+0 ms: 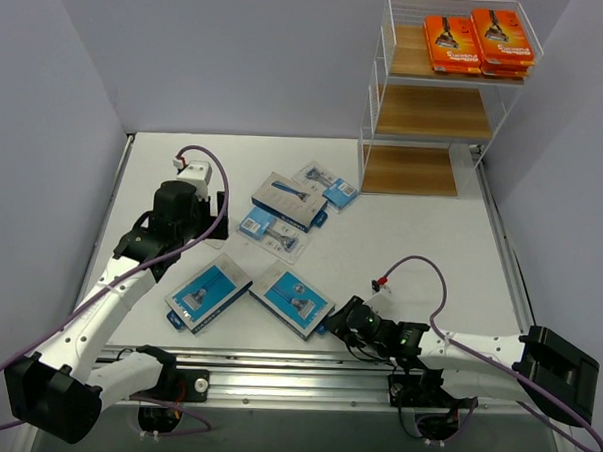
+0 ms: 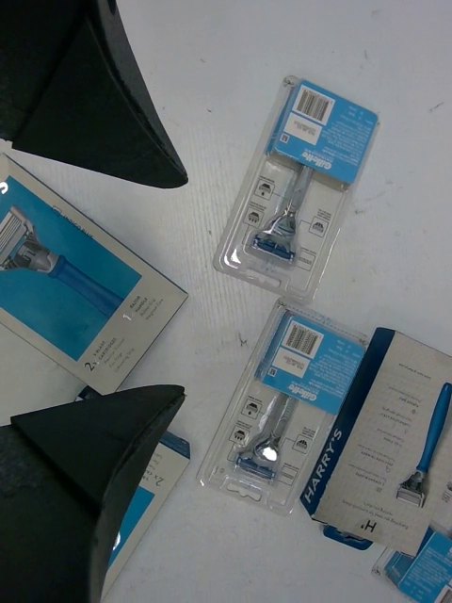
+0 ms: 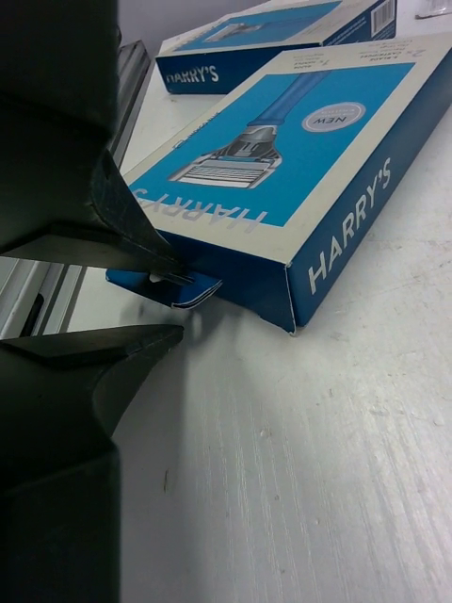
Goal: Place and organize the shaving razors onto the shelf
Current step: Grab a shaving razor with the right arm
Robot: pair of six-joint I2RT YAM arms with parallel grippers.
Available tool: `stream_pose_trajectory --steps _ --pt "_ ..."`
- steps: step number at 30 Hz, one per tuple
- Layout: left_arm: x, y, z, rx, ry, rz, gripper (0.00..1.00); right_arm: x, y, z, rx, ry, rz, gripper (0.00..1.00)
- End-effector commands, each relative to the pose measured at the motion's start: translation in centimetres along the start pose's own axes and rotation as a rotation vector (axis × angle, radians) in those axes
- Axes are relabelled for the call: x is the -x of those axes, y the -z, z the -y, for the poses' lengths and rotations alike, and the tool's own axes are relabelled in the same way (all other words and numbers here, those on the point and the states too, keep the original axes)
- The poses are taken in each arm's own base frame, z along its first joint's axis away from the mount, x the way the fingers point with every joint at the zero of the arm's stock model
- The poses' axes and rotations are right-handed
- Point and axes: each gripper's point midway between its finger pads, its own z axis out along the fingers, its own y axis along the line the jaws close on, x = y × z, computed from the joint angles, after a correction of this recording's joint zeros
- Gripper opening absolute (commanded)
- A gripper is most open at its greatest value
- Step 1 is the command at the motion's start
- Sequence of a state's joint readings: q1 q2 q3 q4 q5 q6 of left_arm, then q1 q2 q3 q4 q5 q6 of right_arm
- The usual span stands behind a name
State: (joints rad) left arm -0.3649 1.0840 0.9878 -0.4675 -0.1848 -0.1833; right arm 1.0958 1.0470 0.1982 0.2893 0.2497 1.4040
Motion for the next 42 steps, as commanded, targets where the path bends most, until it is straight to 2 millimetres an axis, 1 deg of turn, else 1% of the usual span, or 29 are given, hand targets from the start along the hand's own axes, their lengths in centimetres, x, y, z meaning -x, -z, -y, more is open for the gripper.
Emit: stream_pose_trajectory --steps 1,7,12,16,21,22,24,25,27,28,29,32,35,36,39,42 --pt "2.4 0.5 1.0 -0.044 0.033 0.060 0.94 0.9 -0.3 -0.7 0.025 -0.047 0.060 0.25" --pt "2.5 0.5 1.5 -0.074 0.041 0.057 0.95 2.0 -0.2 -1.4 0.045 -0.077 0.111 0.19" --pt "2.4 0.5 1.9 -0.089 0.045 0.055 0.95 2.6 0.0 -1.3 0.047 -0.099 0.144 0.13" --pt "2.3 0.5 2.1 -0.102 0.047 0.051 0.95 3.1 0.0 -1.6 0.063 -0.114 0.167 0.12" --pt "2.0 0.3 2.5 -0.114 0.042 0.035 0.95 2.9 -0.5 -1.3 0.053 -0.107 0.166 0.13" --pt "1.8 0.2 2.6 -0.117 0.040 0.029 0.95 2.8 -0.6 -1.6 0.063 -0.110 0.164 0.13" --pt "1.8 0.1 2.7 -0.122 0.041 0.023 0.95 2.5 -0.9 -1.3 0.051 -0.102 0.157 0.13" --pt "1.6 0.1 2.8 -0.125 0.039 0.018 0.95 2.5 -1.0 -1.5 0.060 -0.107 0.154 0.14" --pt "1.6 0.0 2.8 -0.123 0.039 0.016 0.95 2.2 -1.4 -1.1 0.047 -0.100 0.152 0.13" --pt "1.6 0.1 2.9 -0.126 0.037 0.018 0.95 2.2 -1.5 -1.4 0.059 -0.104 0.150 0.13" --pt "1.6 0.1 2.9 -0.126 0.037 0.019 0.95 2.1 -1.8 -1.2 0.049 -0.102 0.150 0.13" --pt "1.6 0.1 2.9 -0.125 0.037 0.018 0.95 2.1 -1.9 -1.5 0.051 -0.096 0.152 0.13" --pt "1.5 0.1 3.0 -0.128 0.035 0.016 0.95 2.5 -1.9 -2.2 0.060 -0.097 0.167 0.10" --pt "1.5 0.1 3.0 -0.128 0.035 0.016 0.95 2.6 -1.8 -2.3 0.065 -0.097 0.172 0.06" --pt "1.5 0.0 3.2 -0.132 0.035 0.014 0.95 3.2 -1.5 -2.8 0.082 -0.116 0.195 0.00" --pt "1.5 0.0 3.3 -0.138 0.036 0.012 0.95 3.8 -1.2 -3.1 0.095 -0.130 0.222 0.00"
